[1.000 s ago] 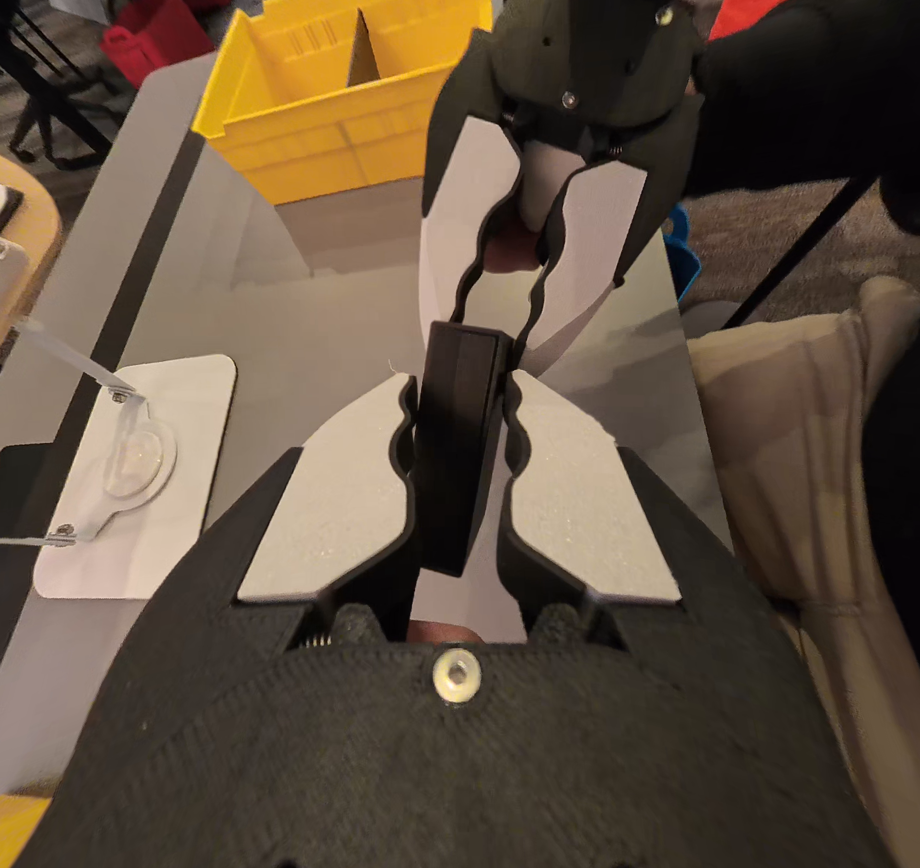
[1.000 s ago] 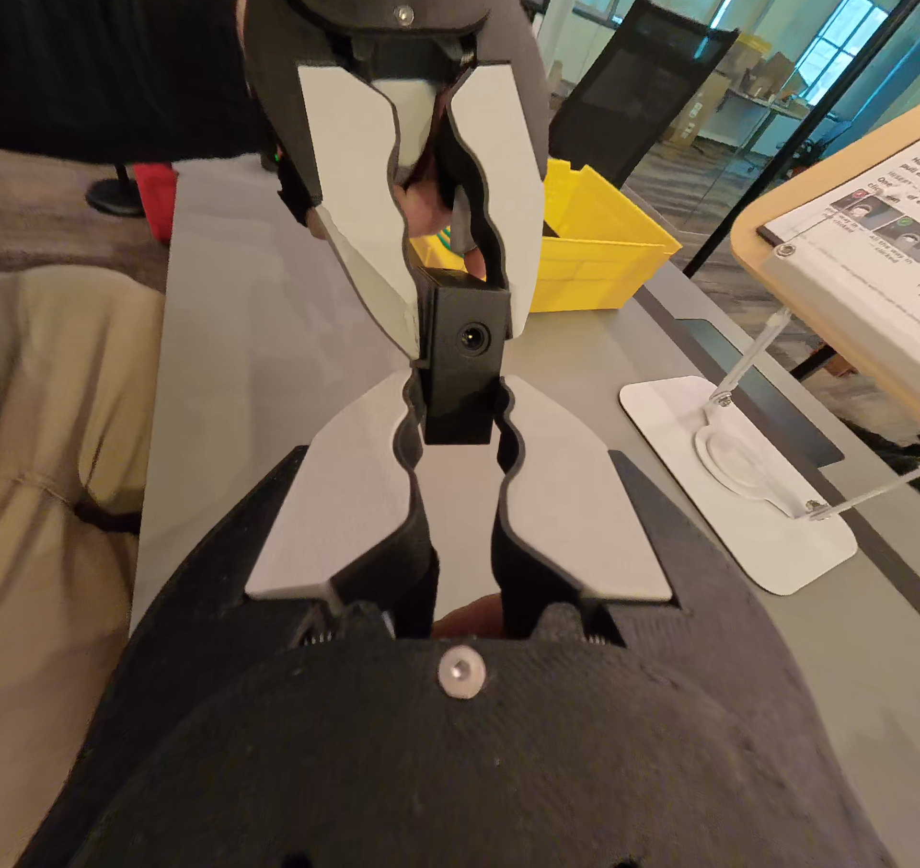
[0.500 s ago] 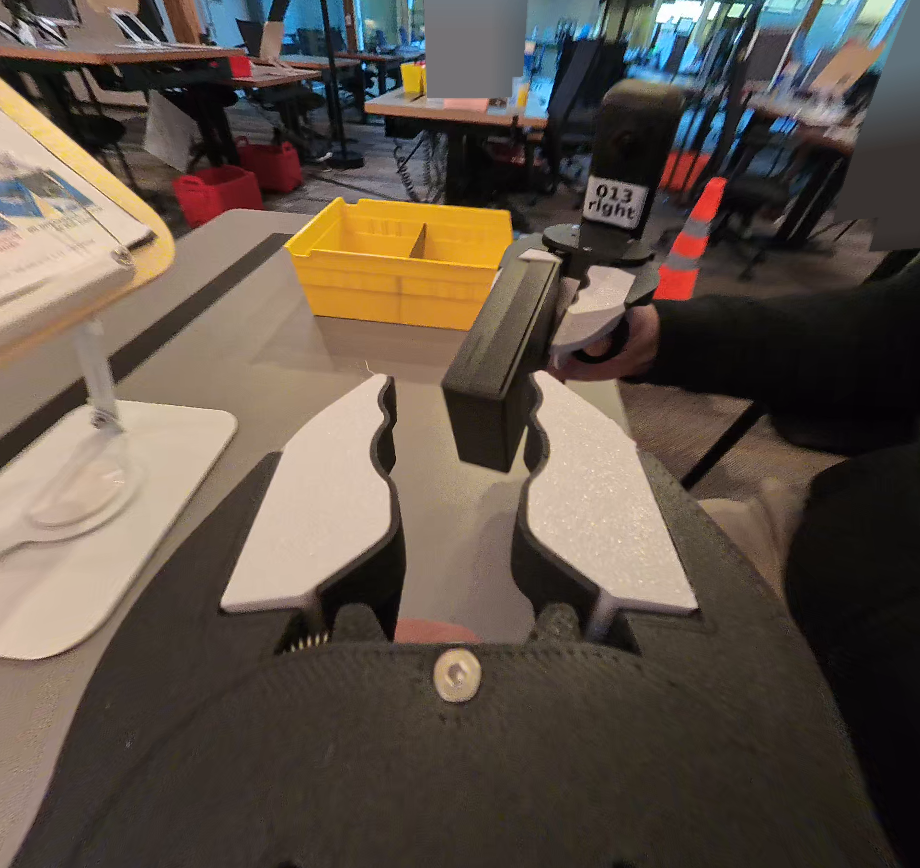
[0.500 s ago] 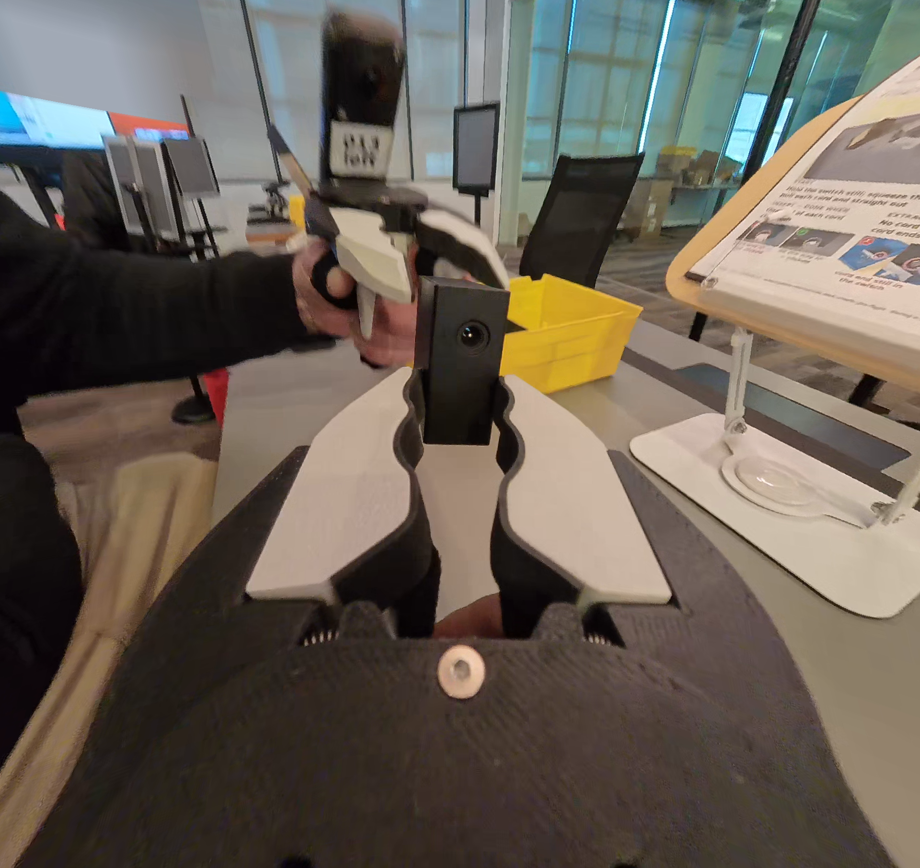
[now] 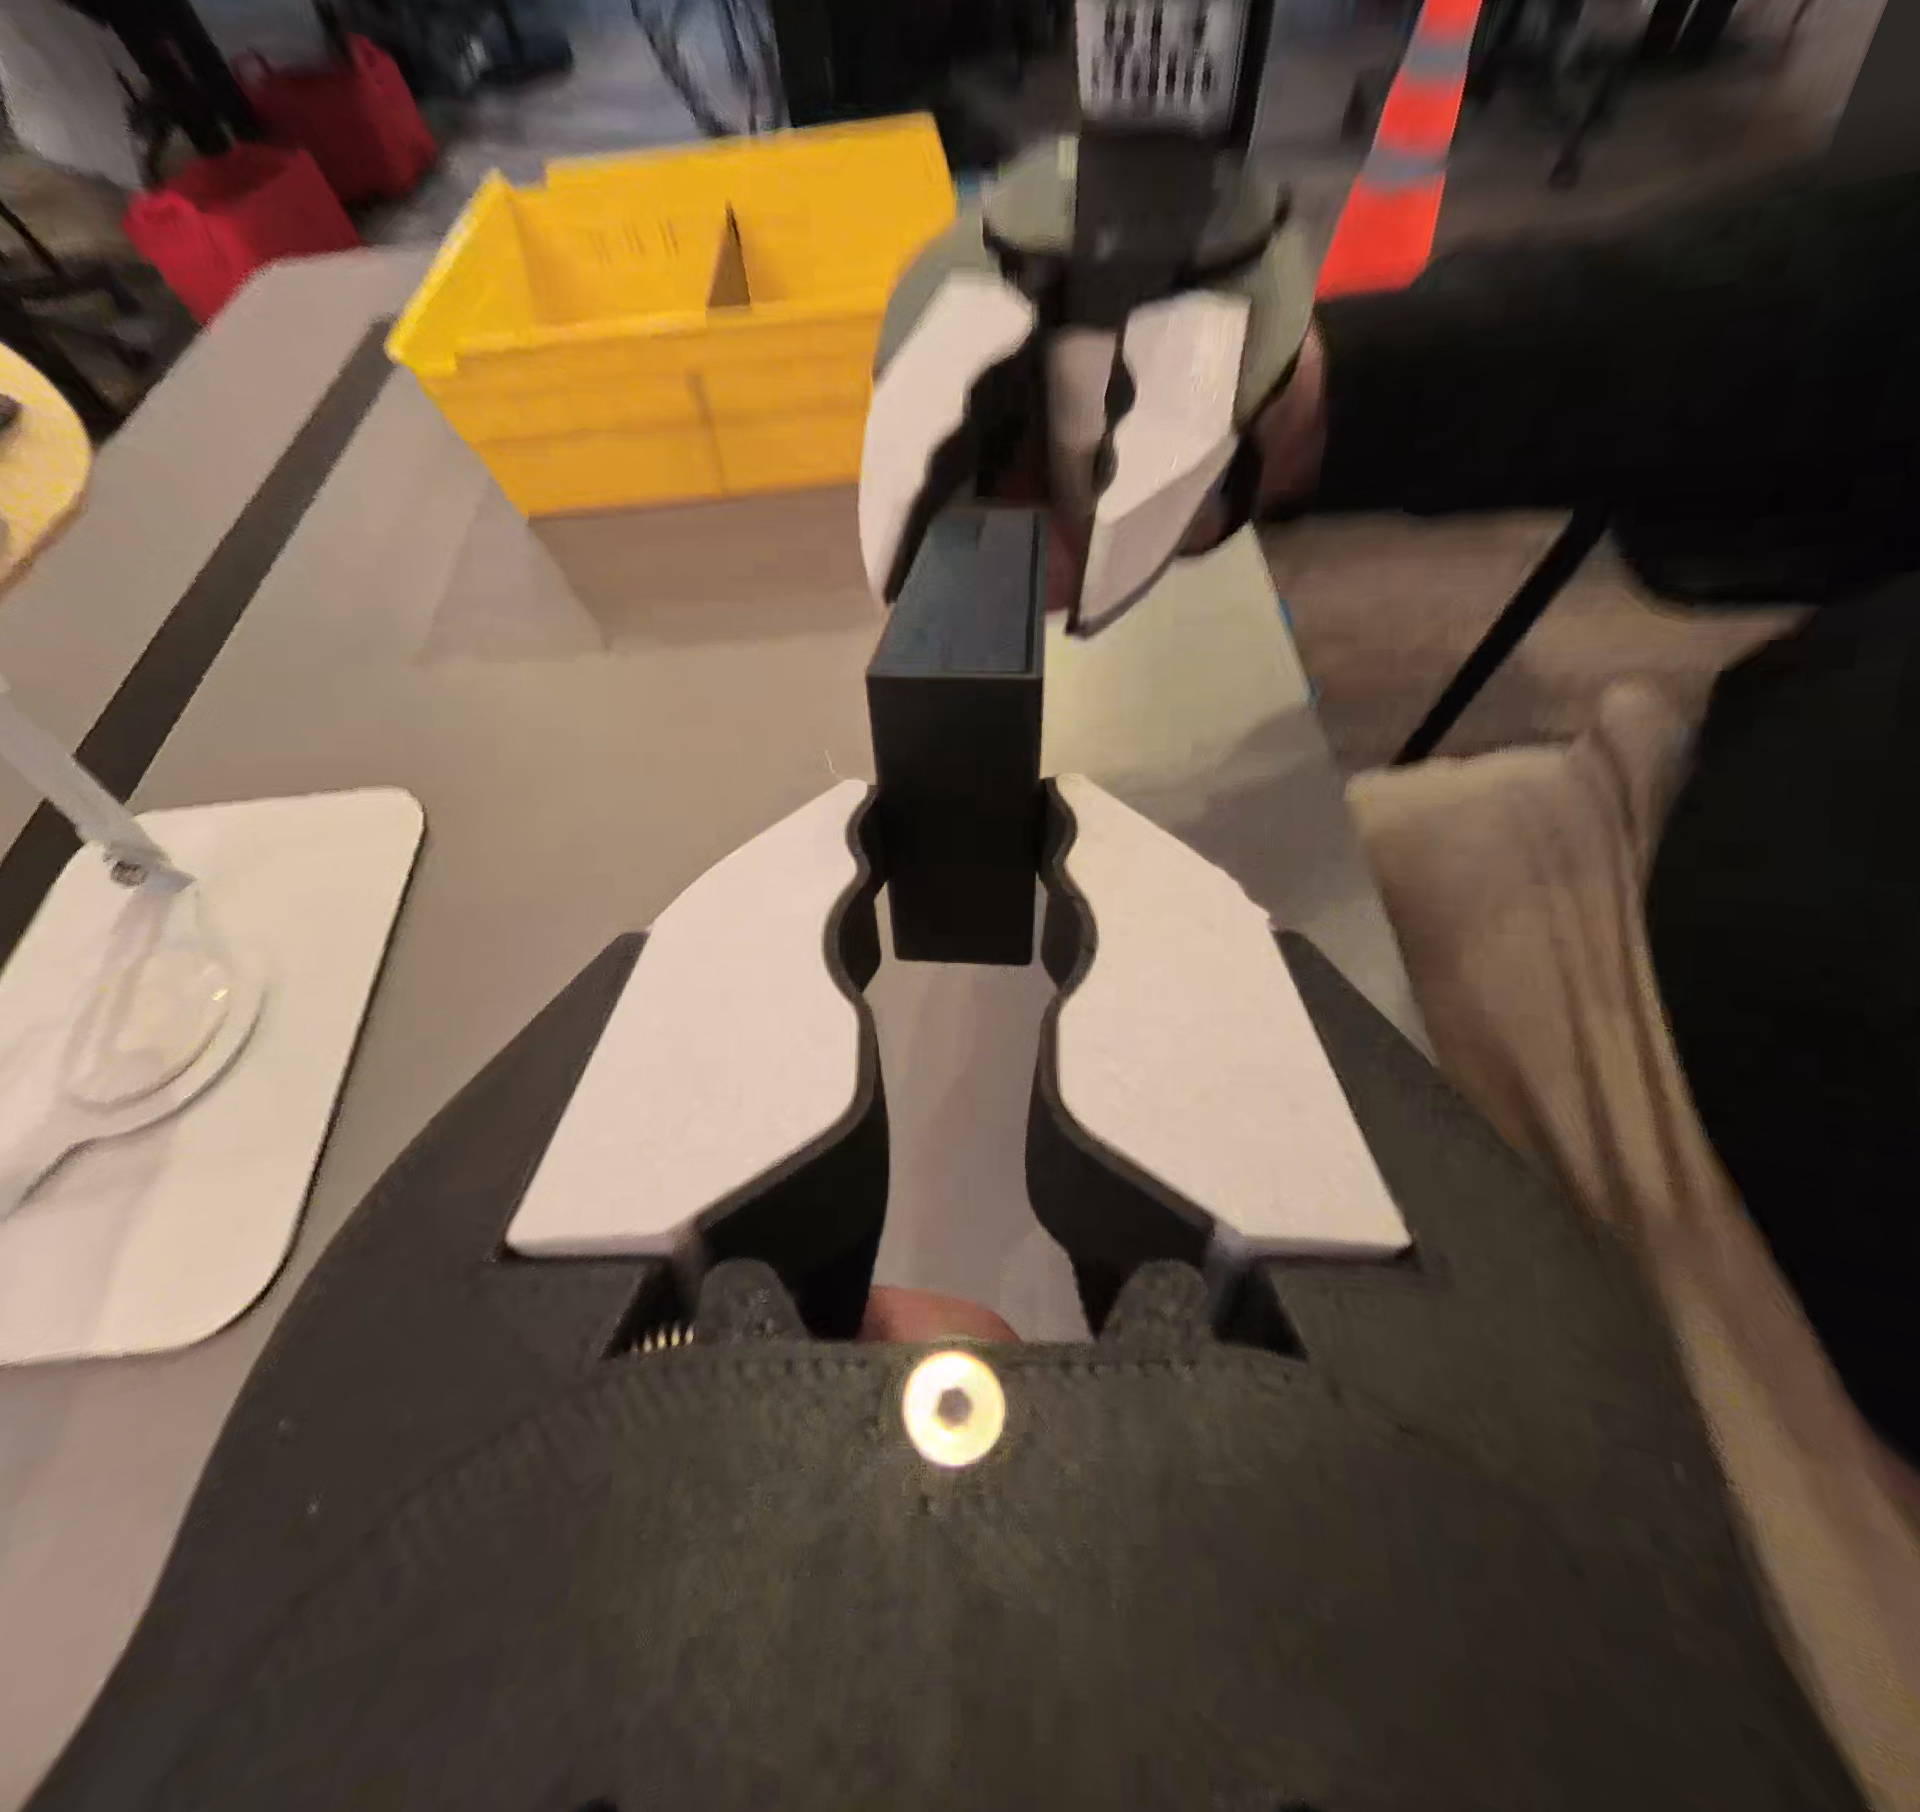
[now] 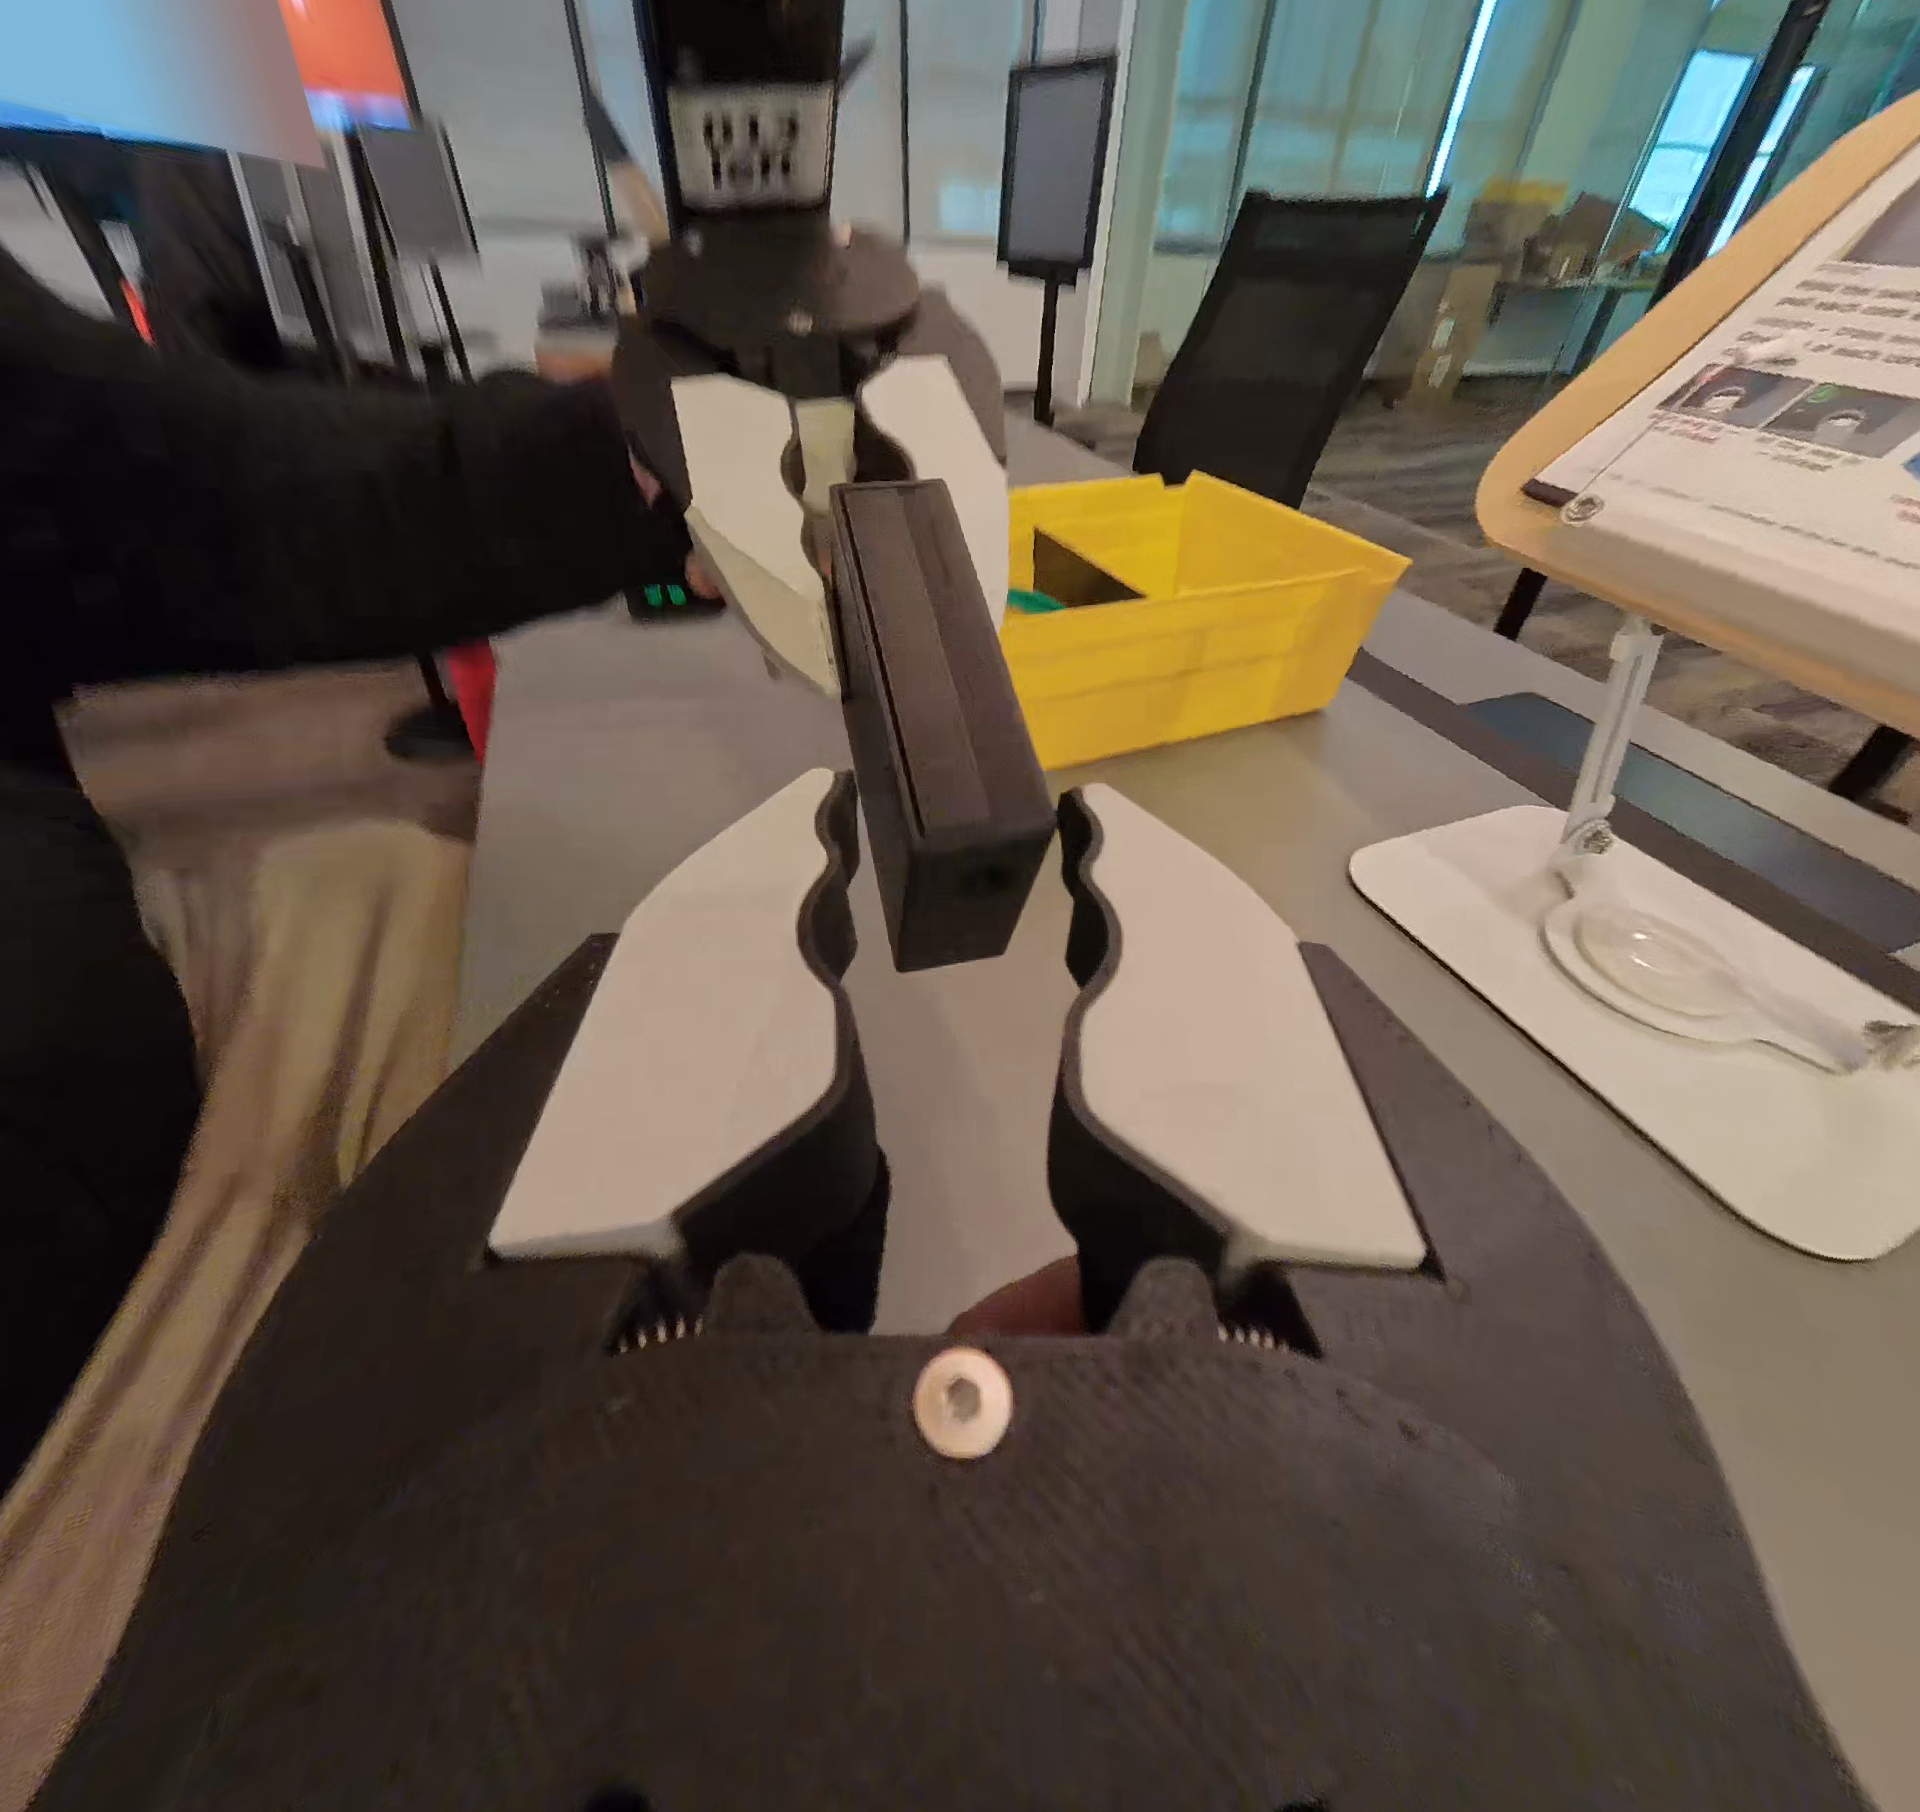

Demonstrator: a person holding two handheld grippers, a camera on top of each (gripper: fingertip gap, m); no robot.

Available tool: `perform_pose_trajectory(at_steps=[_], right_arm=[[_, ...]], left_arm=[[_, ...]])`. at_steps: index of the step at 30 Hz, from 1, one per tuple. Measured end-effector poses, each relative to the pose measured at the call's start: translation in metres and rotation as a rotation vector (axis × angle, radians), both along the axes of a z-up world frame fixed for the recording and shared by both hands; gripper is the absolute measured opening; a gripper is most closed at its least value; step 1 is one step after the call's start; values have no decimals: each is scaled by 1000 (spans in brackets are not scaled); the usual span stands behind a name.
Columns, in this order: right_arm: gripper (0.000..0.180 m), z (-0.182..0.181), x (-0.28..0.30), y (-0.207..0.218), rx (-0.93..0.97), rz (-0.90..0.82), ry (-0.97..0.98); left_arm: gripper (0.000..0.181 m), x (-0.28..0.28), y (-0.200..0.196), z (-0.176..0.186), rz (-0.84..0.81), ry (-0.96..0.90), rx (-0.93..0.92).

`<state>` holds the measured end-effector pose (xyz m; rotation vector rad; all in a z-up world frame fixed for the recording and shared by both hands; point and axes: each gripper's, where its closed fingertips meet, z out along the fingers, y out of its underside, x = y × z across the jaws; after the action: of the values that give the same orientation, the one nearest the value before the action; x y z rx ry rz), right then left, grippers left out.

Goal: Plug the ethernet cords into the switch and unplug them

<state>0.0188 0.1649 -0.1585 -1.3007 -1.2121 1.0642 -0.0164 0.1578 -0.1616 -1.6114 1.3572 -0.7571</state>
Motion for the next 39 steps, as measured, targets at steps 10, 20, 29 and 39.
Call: perform_pose_trajectory(at_steps=[10,20,29,39], right_arm=[[27,-38,-18,-21,15,93,-242],[27,-3,-22,-6,-333,87,120],[93,-13,-20,-6,161,-52,-156],[113,-52,-17,3,818,-170,-700]], left_arm=[[28,5,-15,-9,-45,129,8],[33,18,8,15,40,-319,-239],[27,14,-7,11,-76,-380,-546],[27,20,-8,-36,5,-226,-783]])
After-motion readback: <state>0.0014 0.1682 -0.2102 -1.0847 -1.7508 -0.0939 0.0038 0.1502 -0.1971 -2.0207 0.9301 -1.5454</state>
